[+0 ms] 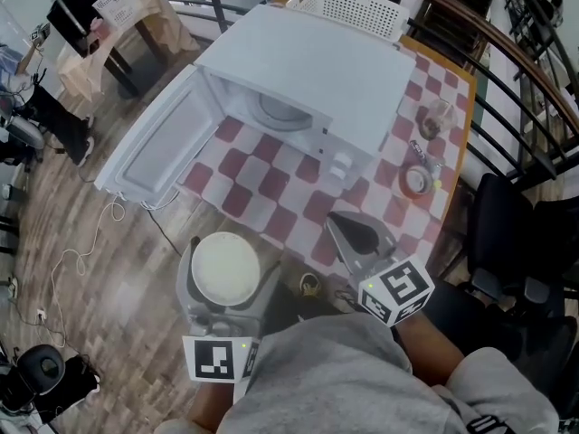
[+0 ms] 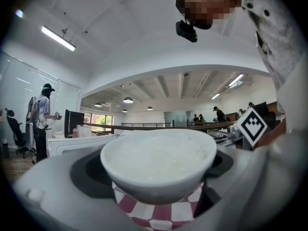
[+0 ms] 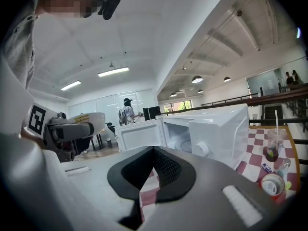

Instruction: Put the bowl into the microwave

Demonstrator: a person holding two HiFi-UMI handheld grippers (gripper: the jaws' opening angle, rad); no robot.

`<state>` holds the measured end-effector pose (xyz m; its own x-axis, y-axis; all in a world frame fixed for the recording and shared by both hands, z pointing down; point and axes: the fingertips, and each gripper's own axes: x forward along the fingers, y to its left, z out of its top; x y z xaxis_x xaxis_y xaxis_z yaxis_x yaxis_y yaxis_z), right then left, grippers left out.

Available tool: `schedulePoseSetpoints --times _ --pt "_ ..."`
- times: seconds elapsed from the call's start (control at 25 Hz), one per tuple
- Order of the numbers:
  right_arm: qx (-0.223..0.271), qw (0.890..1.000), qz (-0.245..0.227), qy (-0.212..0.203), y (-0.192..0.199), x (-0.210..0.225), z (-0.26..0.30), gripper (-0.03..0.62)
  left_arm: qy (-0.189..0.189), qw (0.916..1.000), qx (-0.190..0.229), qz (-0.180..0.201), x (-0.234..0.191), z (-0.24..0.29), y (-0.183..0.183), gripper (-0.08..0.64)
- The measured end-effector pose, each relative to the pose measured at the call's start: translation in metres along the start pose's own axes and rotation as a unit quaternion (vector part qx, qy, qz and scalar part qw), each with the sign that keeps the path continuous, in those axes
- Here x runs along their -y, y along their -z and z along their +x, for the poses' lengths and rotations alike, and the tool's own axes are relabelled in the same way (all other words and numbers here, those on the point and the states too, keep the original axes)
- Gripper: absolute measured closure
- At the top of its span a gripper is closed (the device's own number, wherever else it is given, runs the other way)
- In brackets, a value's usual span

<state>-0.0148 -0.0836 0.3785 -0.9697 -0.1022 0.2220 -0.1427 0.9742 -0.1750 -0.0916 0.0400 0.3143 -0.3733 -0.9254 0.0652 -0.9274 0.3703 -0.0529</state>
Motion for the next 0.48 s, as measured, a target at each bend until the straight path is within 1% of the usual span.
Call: schedulePoseSetpoints --times 0.24,0.48 --pt "-0.009 1.0 -0.007 0.007 -0.002 -0.001 0.012 0.594 0.015 0.9999 0.001 -0.007 -0.008 0.013 0.002 0.035" --pt "-0.014 0.999 0.001 0.031 -0.001 0.01 0.034 0.594 0.04 0.9992 -0.003 -0.004 -0.027 0.04 0.007 0.035"
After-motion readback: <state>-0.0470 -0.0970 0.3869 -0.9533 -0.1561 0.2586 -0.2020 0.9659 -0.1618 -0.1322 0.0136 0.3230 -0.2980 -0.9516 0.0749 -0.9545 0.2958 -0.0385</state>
